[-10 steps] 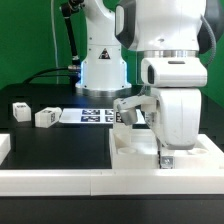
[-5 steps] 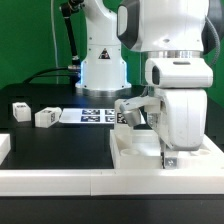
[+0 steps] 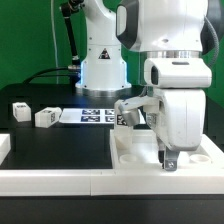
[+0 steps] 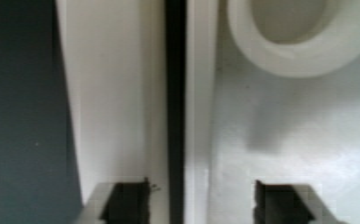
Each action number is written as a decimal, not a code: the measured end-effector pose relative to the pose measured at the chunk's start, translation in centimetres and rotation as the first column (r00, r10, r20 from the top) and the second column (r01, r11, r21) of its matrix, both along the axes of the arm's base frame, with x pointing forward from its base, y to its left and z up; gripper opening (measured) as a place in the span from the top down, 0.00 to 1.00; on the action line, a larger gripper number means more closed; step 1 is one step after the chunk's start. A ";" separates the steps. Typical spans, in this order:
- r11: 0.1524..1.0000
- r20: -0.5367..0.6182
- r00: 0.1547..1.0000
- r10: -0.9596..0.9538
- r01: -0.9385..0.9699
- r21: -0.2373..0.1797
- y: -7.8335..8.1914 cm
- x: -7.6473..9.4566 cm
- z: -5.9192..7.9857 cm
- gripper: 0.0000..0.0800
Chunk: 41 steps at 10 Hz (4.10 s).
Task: Assemble square table
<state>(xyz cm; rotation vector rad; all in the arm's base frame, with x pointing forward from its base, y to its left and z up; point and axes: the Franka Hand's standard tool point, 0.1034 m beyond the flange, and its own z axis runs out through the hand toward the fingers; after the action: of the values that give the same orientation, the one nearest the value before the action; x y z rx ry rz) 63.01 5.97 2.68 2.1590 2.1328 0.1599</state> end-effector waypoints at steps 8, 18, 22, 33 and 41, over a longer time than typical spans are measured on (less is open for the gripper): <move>1.000 -0.037 0.999 0.002 -0.002 -0.005 0.0 -1.1 0.0 0.19; 0.949 -0.028 0.948 -0.316 0.316 -0.005 -7.0 -1.8 9.6 0.19; 0.830 -0.035 0.830 -0.557 0.558 0.026 -7.0 -2.0 9.3 0.19; 0.178 -0.147 0.186 -0.971 0.982 0.071 -17.0 -8.5 8.2 0.19; -0.305 -0.265 -0.292 -0.919 0.952 0.006 -21.9 -13.4 6.6 0.19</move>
Offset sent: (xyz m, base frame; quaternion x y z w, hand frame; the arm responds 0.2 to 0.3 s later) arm 0.0000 0.0000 0.0000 0.0000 0.0000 0.0000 1.0000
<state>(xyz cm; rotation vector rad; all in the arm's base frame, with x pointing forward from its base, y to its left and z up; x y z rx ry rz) 49.61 -15.92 9.29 3.2181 -0.5221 0.0401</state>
